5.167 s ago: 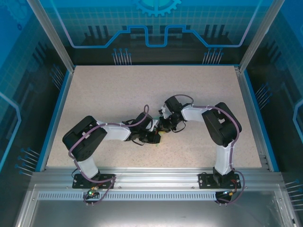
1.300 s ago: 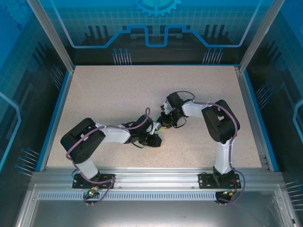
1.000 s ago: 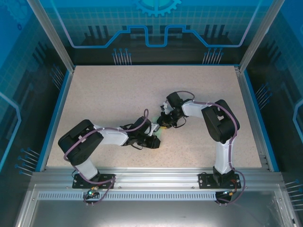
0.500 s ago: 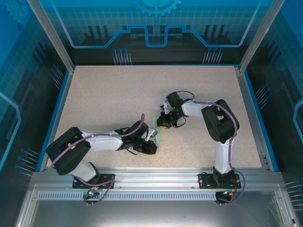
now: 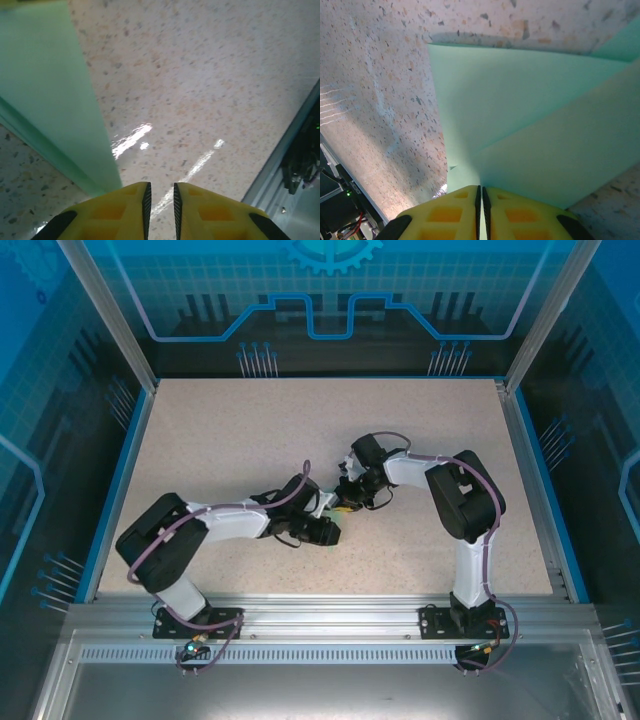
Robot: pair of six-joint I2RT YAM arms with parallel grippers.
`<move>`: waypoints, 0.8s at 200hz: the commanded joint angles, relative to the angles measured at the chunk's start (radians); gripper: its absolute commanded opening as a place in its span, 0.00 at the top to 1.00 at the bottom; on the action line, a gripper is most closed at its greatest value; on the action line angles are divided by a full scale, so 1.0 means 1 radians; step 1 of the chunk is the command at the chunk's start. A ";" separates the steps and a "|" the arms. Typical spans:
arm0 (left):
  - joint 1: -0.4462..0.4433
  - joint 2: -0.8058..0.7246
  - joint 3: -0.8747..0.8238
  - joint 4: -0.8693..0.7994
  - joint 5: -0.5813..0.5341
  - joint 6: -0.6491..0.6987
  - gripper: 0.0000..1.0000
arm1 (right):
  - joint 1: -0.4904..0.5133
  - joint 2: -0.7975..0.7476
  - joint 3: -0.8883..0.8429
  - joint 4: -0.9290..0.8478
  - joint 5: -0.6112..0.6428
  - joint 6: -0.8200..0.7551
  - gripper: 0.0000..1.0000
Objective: Fold a paper plane with a square sheet of paper (fold left side to right side)
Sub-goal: Fold the wing for the fifth time at the center of the table.
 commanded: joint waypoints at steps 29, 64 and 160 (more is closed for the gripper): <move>-0.020 0.078 0.020 -0.005 0.024 0.032 0.77 | -0.011 0.061 -0.013 -0.037 0.111 0.001 0.86; -0.055 0.079 -0.004 -0.059 0.006 0.040 0.78 | -0.011 0.062 -0.011 -0.039 0.110 0.001 0.86; -0.122 -0.085 -0.100 -0.078 0.019 0.029 0.78 | -0.014 0.043 0.008 -0.023 0.094 -0.018 0.84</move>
